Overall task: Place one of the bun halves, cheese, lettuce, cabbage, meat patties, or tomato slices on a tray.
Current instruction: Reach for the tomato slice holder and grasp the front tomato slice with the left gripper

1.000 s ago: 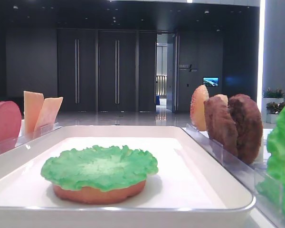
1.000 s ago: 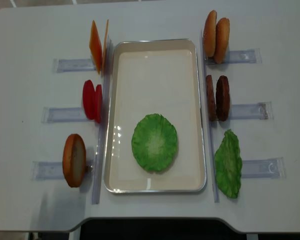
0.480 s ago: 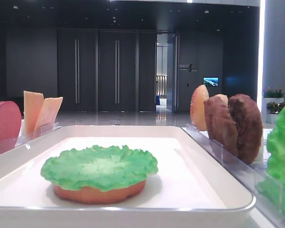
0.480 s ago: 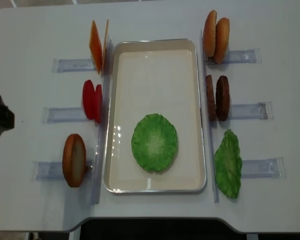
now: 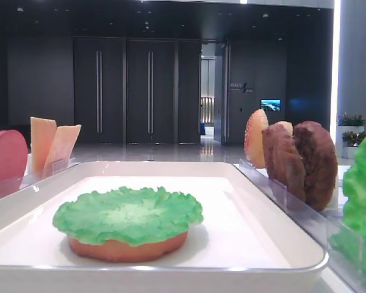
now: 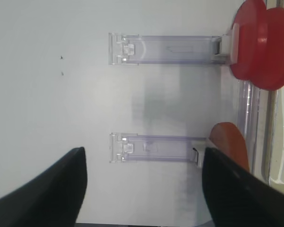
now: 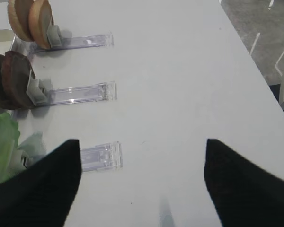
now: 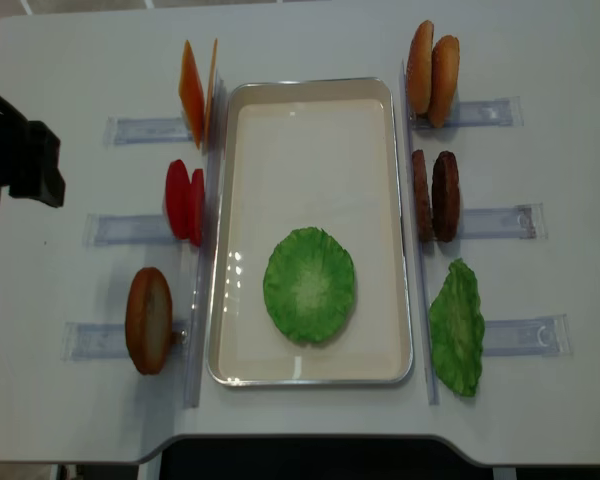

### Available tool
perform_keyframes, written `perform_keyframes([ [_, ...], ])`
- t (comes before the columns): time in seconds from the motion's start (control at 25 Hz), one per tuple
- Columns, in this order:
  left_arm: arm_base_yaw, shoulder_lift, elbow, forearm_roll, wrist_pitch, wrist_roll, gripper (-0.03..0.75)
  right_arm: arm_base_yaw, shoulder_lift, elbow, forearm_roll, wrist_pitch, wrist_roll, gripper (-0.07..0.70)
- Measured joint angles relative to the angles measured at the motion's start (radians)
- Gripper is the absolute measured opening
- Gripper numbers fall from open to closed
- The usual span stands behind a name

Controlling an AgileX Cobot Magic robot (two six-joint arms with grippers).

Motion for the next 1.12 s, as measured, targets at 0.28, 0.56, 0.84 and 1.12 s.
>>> perform_keyframes([
  [0.28,0.000,0.094,-0.069,-0.003,0.013,0.000,0.576,0.000,0.000,0.000,0.000,0.000,0.000,0.514],
  [0.56,0.000,0.144,-0.106,-0.003,0.011,-0.018,0.573,0.000,0.000,0.000,0.000,0.000,0.000,0.510],
  [0.84,0.000,0.179,-0.107,0.030,-0.011,-0.032,0.570,0.000,0.000,0.000,0.000,0.000,0.000,0.507],
  [1.12,0.001,0.238,-0.112,0.002,-0.062,-0.068,0.570,0.000,0.000,0.000,0.000,0.000,0.000,0.506],
])
